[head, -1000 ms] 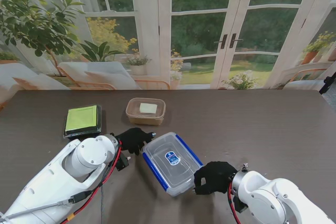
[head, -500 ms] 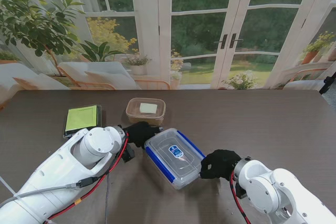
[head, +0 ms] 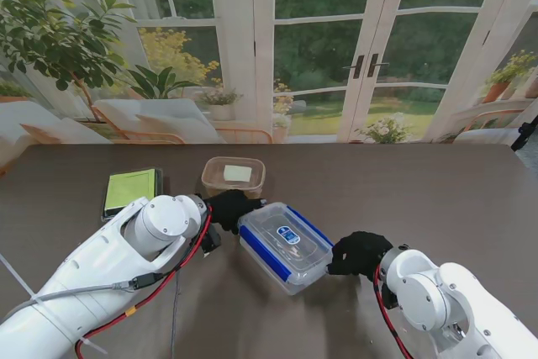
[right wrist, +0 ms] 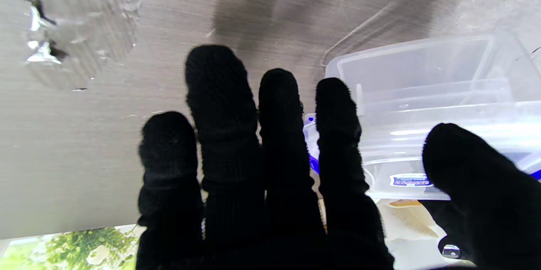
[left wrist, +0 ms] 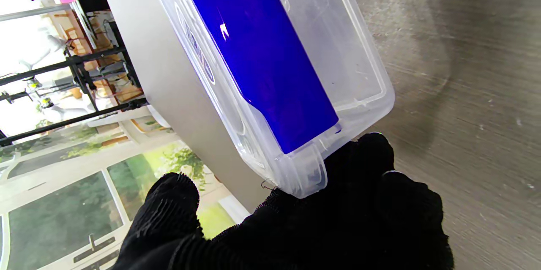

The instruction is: Pair container bodies with their lids

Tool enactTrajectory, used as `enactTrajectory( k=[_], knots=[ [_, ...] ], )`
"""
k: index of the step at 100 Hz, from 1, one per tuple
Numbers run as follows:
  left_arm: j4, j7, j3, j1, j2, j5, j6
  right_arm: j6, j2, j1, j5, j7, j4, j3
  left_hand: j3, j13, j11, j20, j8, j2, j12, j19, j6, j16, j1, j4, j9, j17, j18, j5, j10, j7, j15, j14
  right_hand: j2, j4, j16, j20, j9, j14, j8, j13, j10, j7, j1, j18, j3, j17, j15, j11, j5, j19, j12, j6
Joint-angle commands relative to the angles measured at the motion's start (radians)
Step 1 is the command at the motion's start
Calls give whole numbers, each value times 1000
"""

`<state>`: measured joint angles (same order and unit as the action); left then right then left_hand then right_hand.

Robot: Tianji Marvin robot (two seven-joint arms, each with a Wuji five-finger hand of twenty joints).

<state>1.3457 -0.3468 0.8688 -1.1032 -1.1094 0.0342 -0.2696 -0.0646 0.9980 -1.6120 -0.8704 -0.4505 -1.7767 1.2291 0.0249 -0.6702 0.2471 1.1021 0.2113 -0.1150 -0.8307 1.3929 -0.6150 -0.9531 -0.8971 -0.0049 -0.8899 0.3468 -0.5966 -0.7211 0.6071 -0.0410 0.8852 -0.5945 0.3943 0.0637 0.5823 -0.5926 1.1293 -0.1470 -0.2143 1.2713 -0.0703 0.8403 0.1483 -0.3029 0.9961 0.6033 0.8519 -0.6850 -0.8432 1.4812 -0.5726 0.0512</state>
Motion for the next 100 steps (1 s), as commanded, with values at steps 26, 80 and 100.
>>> enactTrajectory(
  k=[26,80,100],
  knots=[
    [102,-30,21,-123,-8,20,-38,-1,21,-8,17,40,-7,-31,0,-4,-13,-23,-16,10,29,-14,151,14,-25,-10,-9,-22,97,-43,-41,-77,-16,-32,-26,-29,-2,-10,-73,-14,4,-11,-18,-242,-7,-36,63,167,-19,26,315,21,11,-44],
    [6,24,-47,-66,-54,-72,31,-51,35,34,25,119,46,-58,-1,64,-62,-106,-34,12,152,-96,138,103,-33,-9,38,-127,111,-21,-46,-67,-189,-31,-30,-25,-33,-9,-156,-40,1,-95,-16,-232,-12,-44,56,83,-95,84,372,-42,80,-57],
    [-4,11,-64,-49,-54,-75,37,-60,41,39,55,147,61,-60,0,66,-63,-123,-37,12,168,-102,133,115,-32,-10,42,-136,112,-25,-48,-67,-207,-30,-27,-25,-35,-13,-163,-46,-1,-96,-20,-224,-12,-51,59,77,-101,83,366,-47,90,-61]
  ],
)
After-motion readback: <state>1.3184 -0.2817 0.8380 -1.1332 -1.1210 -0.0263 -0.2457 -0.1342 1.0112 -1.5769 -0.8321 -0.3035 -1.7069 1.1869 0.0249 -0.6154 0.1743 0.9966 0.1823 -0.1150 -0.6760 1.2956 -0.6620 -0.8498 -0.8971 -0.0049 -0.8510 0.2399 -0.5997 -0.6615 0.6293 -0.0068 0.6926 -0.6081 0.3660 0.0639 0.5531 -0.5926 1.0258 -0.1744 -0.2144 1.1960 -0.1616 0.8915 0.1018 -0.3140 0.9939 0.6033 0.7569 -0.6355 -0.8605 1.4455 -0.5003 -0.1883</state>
